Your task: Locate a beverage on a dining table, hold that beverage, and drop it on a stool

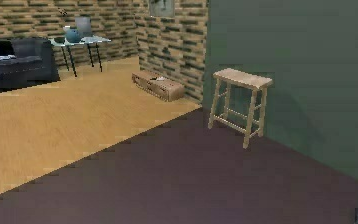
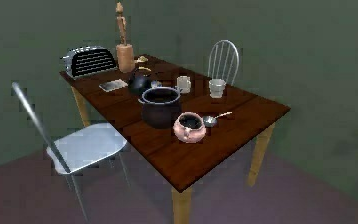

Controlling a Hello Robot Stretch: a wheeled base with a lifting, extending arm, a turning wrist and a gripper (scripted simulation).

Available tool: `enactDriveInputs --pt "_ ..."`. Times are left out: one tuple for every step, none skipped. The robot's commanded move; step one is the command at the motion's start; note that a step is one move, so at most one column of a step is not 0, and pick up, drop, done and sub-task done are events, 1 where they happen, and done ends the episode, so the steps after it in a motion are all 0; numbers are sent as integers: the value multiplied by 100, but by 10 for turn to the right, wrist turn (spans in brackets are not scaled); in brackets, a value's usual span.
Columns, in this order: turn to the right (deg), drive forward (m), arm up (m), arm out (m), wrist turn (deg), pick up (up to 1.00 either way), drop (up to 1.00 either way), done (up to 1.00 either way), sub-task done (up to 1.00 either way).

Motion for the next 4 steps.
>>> enactDriveInputs --pt "-30 0 0 0 0 0 0 0 0" --pt "450 0 0 0 0 0 0 0 0" --pt "450 0 0 0 0 0 0 0 0" --pt "420 0 0 0 0 0 0 0 0"
